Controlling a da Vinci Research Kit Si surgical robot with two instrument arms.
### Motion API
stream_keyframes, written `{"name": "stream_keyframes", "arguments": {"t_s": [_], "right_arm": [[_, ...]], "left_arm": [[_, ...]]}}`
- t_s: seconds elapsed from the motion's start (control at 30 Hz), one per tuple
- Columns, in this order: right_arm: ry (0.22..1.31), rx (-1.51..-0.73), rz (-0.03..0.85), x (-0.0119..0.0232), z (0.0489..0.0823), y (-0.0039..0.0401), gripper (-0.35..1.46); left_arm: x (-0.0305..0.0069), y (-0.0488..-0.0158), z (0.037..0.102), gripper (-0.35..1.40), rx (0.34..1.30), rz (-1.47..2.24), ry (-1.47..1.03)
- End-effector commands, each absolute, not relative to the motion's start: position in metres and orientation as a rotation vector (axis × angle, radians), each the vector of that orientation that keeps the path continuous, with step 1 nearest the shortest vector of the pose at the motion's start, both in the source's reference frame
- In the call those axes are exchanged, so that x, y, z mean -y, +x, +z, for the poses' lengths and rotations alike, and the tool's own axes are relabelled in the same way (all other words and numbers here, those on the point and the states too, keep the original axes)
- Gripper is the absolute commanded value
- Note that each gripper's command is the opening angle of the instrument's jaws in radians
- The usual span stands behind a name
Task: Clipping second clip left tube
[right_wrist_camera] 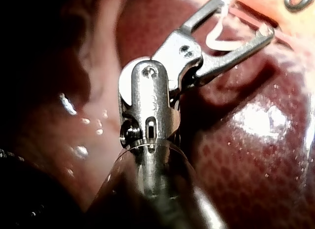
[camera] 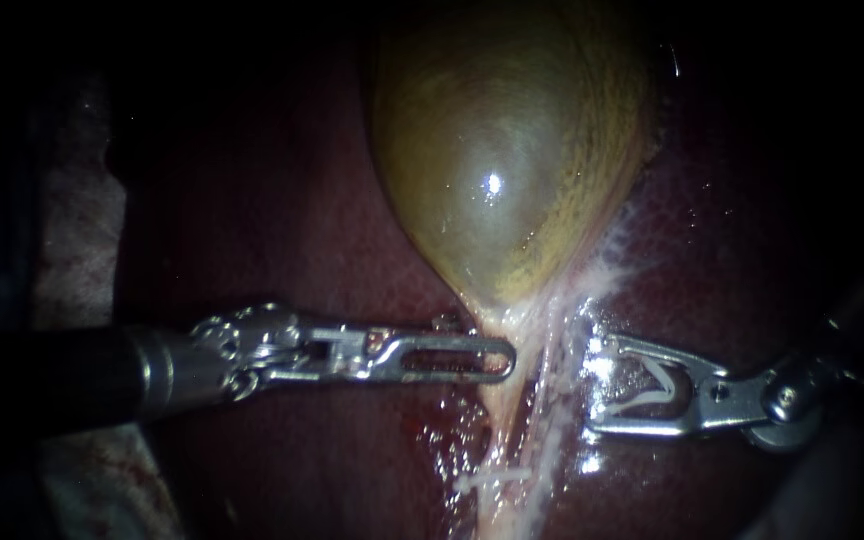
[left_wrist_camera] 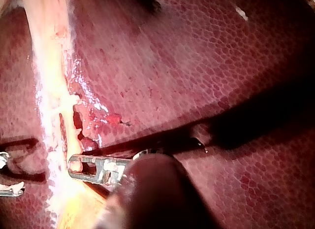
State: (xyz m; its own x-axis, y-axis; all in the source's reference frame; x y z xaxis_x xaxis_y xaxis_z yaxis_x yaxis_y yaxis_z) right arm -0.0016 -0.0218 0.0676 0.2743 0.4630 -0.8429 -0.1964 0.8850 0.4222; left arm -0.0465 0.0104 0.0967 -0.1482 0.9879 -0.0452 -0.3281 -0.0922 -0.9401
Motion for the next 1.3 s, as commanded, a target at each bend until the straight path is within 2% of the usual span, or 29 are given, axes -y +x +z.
{"name": "stream_keyframes", "arguments": {"t_s": [0.03,0.43,1.07,1.3], "right_arm": [[0.254,-1.217,0.450,0.0218,0.0676,-0.0016,0.60],[0.250,-1.218,0.444,0.0222,0.0672,-0.0013,0.60],[0.313,-1.214,0.519,0.0229,0.0669,0.0011,0.60],[0.387,-1.213,0.582,0.0234,0.0670,0.0025,0.60]], "left_arm": [[-0.0104,-0.0465,0.0966,-0.35,1.014,1.504,-0.932],[-0.0105,-0.0462,0.0959,-0.35,1.022,1.502,-0.929],[-0.0101,-0.0427,0.0941,-0.35,1.047,1.518,-0.902],[-0.0098,-0.0422,0.0938,-0.35,1.051,1.526,-0.893]]}}
